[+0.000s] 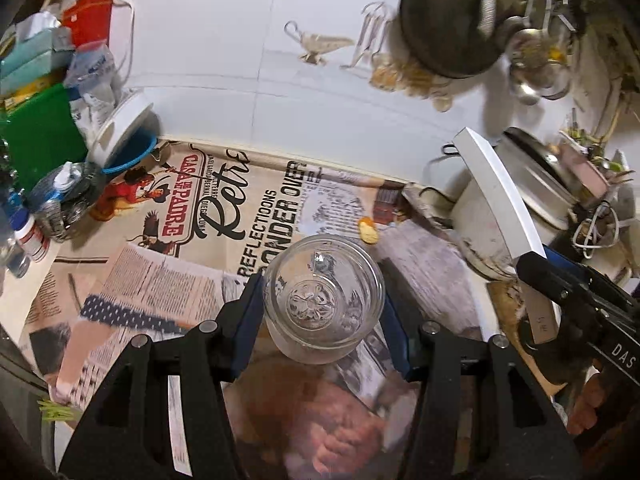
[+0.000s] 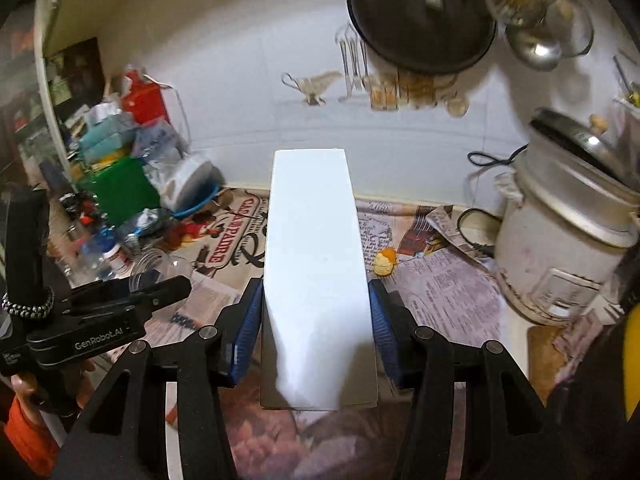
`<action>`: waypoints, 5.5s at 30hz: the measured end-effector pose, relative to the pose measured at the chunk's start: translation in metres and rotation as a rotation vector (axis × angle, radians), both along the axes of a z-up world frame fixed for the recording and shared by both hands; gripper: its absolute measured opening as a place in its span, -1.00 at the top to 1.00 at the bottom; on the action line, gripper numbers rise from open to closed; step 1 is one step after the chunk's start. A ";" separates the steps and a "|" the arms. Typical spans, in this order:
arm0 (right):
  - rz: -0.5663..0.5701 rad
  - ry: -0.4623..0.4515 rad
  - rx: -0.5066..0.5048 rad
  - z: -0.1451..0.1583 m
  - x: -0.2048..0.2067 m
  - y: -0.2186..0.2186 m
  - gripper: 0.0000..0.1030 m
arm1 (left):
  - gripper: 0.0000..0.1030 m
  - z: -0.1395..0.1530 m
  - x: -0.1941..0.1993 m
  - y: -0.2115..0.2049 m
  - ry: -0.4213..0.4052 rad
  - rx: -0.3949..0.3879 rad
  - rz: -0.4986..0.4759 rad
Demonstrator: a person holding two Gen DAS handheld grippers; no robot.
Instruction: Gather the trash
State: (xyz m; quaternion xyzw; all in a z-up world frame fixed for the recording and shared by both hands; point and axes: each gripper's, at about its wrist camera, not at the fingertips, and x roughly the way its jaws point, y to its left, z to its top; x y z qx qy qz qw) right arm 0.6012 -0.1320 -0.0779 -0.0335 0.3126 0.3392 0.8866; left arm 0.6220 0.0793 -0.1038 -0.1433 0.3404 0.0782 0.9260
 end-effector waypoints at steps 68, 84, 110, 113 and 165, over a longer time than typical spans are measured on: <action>-0.169 0.605 -0.280 -0.621 -0.203 -0.036 0.05 | -0.05 -0.634 -0.192 -0.062 0.509 -0.134 -0.256; -0.074 0.510 -0.303 -0.671 -0.192 -0.013 -0.11 | -0.08 -0.716 -0.177 -0.063 0.508 -0.138 -0.297; -0.230 0.002 -0.008 -0.066 -0.288 -0.109 -0.11 | -0.08 -0.075 -0.323 -0.089 -0.008 0.056 -0.136; -0.251 -0.110 0.021 -0.012 -0.327 -0.114 -0.11 | -0.08 -0.008 -0.366 -0.095 -0.118 0.104 -0.143; -0.274 -0.271 0.077 0.071 -0.534 -0.090 -1.00 | -0.97 0.107 -0.600 -0.099 -0.351 0.158 -0.167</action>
